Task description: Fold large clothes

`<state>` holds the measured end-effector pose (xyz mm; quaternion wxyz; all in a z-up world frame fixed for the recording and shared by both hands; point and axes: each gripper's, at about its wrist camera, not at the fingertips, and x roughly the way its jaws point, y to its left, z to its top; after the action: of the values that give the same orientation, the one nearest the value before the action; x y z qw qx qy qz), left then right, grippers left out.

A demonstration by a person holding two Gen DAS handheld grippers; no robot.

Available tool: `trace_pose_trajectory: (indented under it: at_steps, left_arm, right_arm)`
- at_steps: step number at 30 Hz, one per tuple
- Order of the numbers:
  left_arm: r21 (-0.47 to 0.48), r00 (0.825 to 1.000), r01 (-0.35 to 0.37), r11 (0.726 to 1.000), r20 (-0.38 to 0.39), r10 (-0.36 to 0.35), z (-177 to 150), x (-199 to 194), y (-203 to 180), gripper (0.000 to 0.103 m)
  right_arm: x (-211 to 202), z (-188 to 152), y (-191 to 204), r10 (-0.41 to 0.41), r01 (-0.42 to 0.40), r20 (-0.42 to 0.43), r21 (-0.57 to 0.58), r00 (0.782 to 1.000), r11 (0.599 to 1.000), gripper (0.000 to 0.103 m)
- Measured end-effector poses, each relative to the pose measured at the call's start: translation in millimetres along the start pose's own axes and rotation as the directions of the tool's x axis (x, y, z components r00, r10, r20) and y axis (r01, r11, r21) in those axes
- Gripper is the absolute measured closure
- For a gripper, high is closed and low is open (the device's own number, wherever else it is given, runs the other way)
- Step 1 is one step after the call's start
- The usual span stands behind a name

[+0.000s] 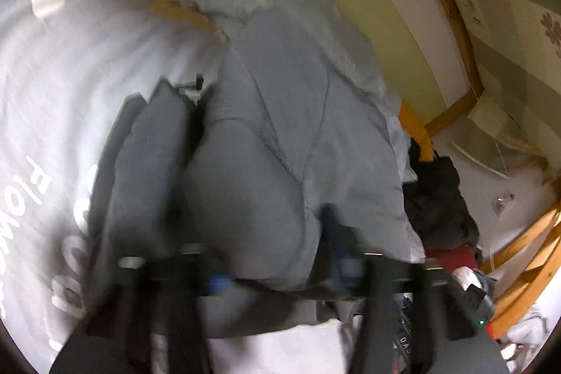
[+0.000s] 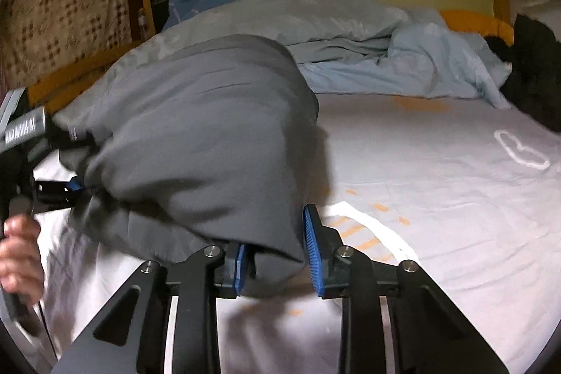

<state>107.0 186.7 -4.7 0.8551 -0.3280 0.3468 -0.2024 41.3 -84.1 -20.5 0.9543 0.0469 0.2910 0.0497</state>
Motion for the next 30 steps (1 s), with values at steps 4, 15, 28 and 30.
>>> trace_pose_trajectory:
  at_steps: [4, 15, 28, 30]
  left_arm:
    - [0.116, 0.99, -0.104, 0.988, 0.111, 0.091, -5, -31, -32, 0.089]
    - [0.108, 0.942, -0.333, 0.937, 0.082, 0.326, -27, -37, -7, 0.082]
    - [0.09, 0.865, -0.458, 0.884, -0.184, 0.467, 5, 18, 34, 0.0]
    - [0.097, 0.86, -0.456, 0.885, -0.211, 0.466, 8, 25, 33, 0.002]
  right_arm:
    - [12, 7, 2, 0.014, -0.014, -0.01, 0.012, 1.0, 1.0, 0.071]
    - [1, -2, 22, -0.031, 0.031, 0.005, -0.106, 1.0, 0.994, 0.048]
    - [34, 23, 26, -0.016, 0.009, -0.033, -0.22, 0.999, 0.975, 0.06]
    - [35, 23, 31, -0.018, 0.011, -0.03, -0.238, 0.999, 0.971, 0.068]
